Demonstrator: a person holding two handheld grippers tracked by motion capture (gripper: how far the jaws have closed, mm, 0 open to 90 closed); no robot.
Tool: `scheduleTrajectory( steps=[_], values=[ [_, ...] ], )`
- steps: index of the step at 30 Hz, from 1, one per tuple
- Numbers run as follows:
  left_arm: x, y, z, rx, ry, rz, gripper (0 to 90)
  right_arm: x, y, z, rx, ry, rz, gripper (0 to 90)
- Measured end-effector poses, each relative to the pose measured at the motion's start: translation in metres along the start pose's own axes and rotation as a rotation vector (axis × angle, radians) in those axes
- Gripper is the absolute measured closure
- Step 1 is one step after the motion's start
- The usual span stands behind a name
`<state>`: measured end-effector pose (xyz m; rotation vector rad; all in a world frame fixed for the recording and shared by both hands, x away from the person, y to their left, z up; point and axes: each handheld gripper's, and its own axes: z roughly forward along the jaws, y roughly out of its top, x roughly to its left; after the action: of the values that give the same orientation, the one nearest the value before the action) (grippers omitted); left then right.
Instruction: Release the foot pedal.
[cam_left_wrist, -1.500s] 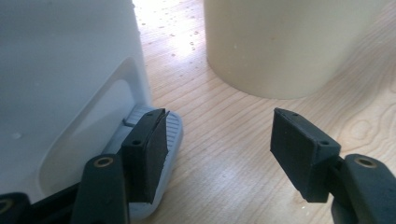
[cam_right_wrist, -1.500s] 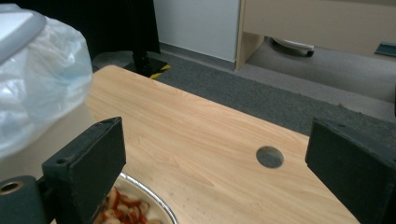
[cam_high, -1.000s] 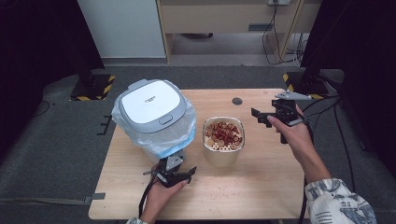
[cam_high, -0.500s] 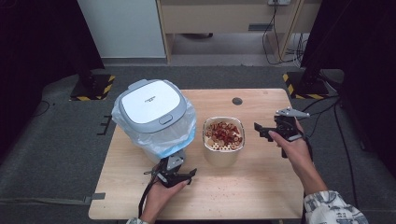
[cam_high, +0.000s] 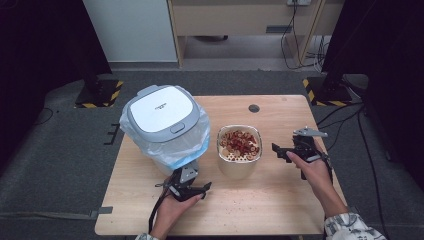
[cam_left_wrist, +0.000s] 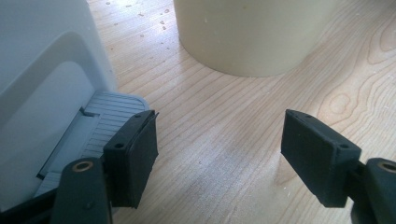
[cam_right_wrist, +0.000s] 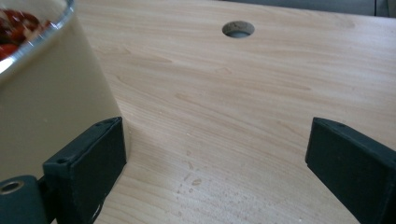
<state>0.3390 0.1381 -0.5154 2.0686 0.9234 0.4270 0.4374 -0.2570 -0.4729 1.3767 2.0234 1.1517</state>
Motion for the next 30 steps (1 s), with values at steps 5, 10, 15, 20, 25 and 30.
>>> scheduleTrajectory(
  steps=[5,10,15,20,25,30],
  values=[
    [0.0,-0.001,0.001,0.004,0.002,0.006,25.8,0.0,-0.011,0.005,0.017,-0.002,0.007,5.8],
    [-0.001,-0.001,0.002,0.009,-0.005,0.006,25.3,-0.001,-0.021,0.01,0.05,-0.007,0.009,5.6],
    [-0.001,-0.002,0.003,0.017,-0.008,0.008,25.0,-0.003,-0.028,0.015,0.102,-0.023,0.02,5.3],
    [-0.002,-0.002,0.004,0.023,-0.01,0.012,24.4,-0.004,-0.036,0.023,0.14,-0.05,0.026,5.7],
    [-0.001,-0.002,0.004,0.021,-0.015,0.007,24.3,-0.003,-0.05,0.034,0.193,-0.078,0.037,4.9],
    [-0.002,-0.003,0.005,0.022,-0.017,0.006,23.8,0.005,-0.055,0.039,0.179,-0.135,-0.018,2.8]
  ],
)
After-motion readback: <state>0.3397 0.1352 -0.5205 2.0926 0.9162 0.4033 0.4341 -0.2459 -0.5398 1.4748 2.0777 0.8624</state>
